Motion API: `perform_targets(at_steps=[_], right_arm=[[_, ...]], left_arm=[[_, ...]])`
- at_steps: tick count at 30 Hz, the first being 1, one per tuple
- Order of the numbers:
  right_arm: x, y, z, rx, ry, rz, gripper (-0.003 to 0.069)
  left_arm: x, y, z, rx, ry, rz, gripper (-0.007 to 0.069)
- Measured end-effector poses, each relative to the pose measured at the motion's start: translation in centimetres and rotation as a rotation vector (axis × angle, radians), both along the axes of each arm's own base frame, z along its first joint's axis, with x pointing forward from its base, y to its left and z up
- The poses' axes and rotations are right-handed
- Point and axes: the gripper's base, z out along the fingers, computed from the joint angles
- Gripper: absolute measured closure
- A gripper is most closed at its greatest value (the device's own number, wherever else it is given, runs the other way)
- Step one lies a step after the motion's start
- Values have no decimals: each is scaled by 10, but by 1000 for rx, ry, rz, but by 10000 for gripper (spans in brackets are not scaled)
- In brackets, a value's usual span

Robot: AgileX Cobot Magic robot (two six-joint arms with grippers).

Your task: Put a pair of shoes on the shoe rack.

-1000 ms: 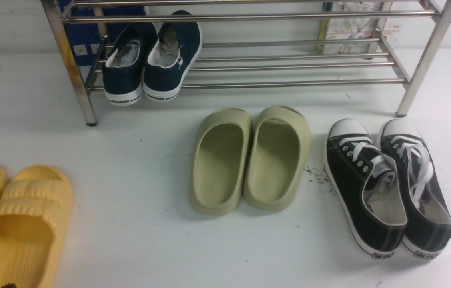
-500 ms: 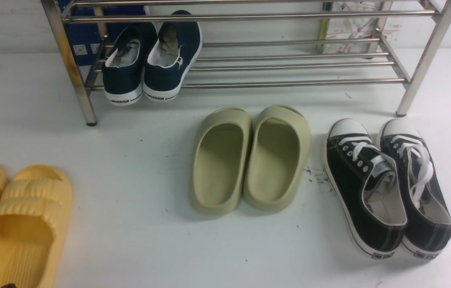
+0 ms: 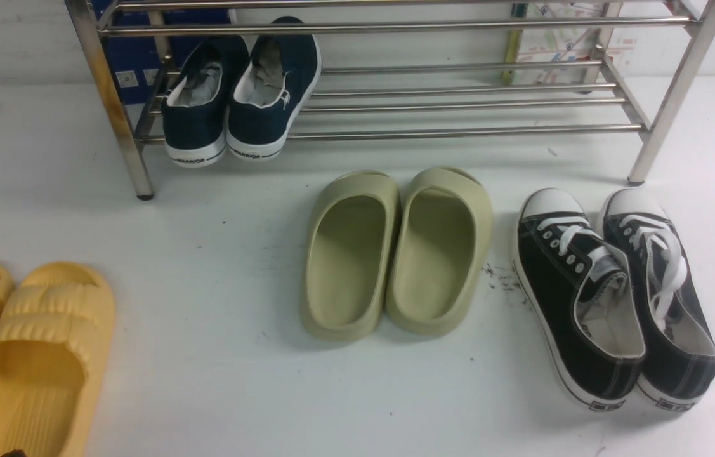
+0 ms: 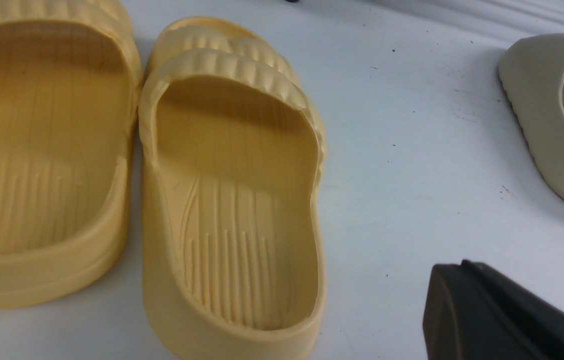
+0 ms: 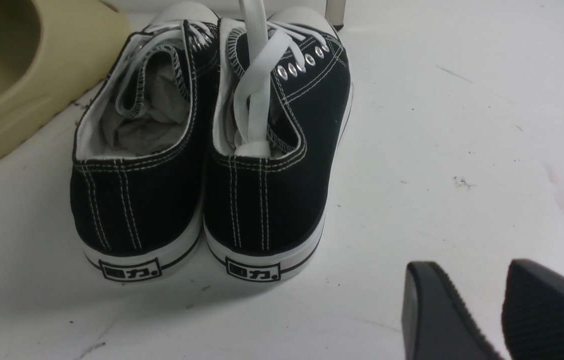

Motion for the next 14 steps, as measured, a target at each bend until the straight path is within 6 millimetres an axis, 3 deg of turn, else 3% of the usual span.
perform_targets(at_steps=[14], right_arm=[[0, 0, 0, 0, 0, 0, 412]], left_arm=[[0, 0, 0, 0, 0, 0, 623]])
